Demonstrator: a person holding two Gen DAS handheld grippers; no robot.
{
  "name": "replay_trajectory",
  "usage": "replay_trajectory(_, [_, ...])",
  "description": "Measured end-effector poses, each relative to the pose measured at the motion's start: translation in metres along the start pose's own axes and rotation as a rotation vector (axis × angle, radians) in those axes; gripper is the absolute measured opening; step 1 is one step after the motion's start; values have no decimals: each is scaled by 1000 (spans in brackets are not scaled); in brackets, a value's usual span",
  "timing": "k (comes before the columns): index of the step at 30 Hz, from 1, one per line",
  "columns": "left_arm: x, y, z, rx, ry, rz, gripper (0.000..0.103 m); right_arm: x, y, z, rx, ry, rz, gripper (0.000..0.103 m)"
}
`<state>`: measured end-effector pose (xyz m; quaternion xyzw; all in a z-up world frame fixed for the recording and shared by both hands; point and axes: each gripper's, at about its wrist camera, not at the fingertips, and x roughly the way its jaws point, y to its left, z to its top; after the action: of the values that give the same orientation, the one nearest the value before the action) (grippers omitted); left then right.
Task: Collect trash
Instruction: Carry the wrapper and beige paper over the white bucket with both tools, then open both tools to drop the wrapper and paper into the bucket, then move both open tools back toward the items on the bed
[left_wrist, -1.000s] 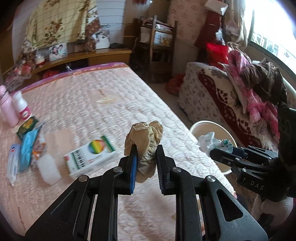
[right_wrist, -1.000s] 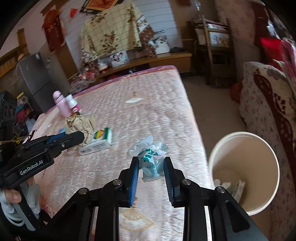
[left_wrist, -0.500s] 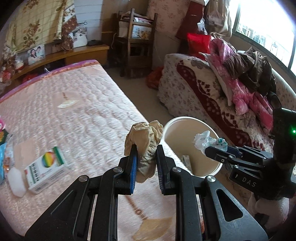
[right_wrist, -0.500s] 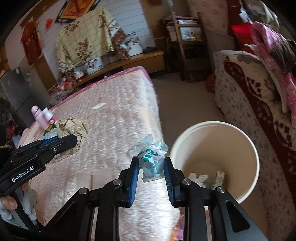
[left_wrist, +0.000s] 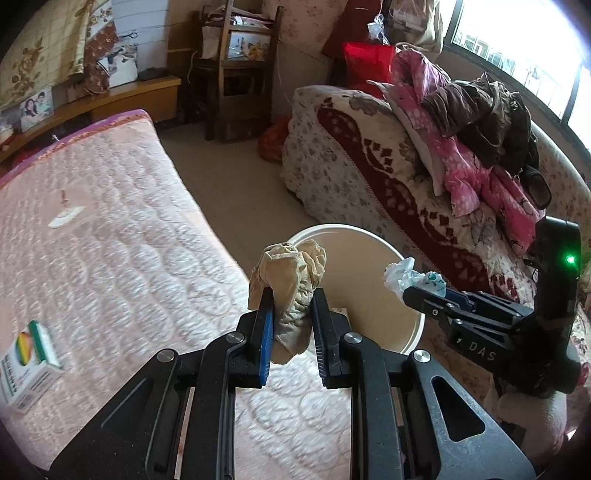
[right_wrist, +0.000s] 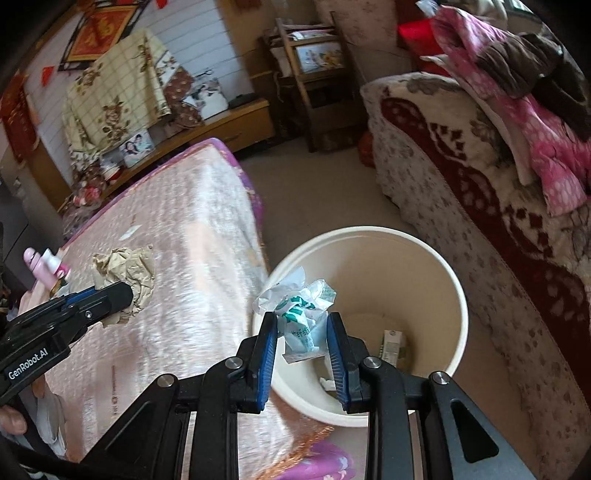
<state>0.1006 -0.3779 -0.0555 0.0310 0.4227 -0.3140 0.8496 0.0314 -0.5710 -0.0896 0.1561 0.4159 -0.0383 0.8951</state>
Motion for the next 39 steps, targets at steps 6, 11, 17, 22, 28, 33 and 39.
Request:
replay_trajectory(6, [20, -10, 6, 3, 20, -47, 17, 9, -16, 0, 22, 8, -32, 26])
replay_trajectory(11, [34, -19, 12, 7, 34, -76, 21, 17, -28, 1, 36, 19, -56, 26])
replay_trajectory(17, [45, -19, 14, -5, 40, -104, 57, 22, -45, 1, 81, 15, -90, 49])
replay_trajectory(22, [41, -13, 11, -1, 37, -72, 57, 23, -49, -2, 86, 15, -93, 49])
replay_trajectory(28, [26, -1, 4, -3, 19, -40, 57, 24, -46, -4, 102, 9, -74, 60])
replay_trajectory(33, [19, 8, -1, -15, 16, -30, 57, 24, -42, -5, 103, 3, -60, 67])
replay_trajectory(39, [8, 18, -8, -15, 4, 8, 57, 20, -29, -4, 89, -2, -55, 67])
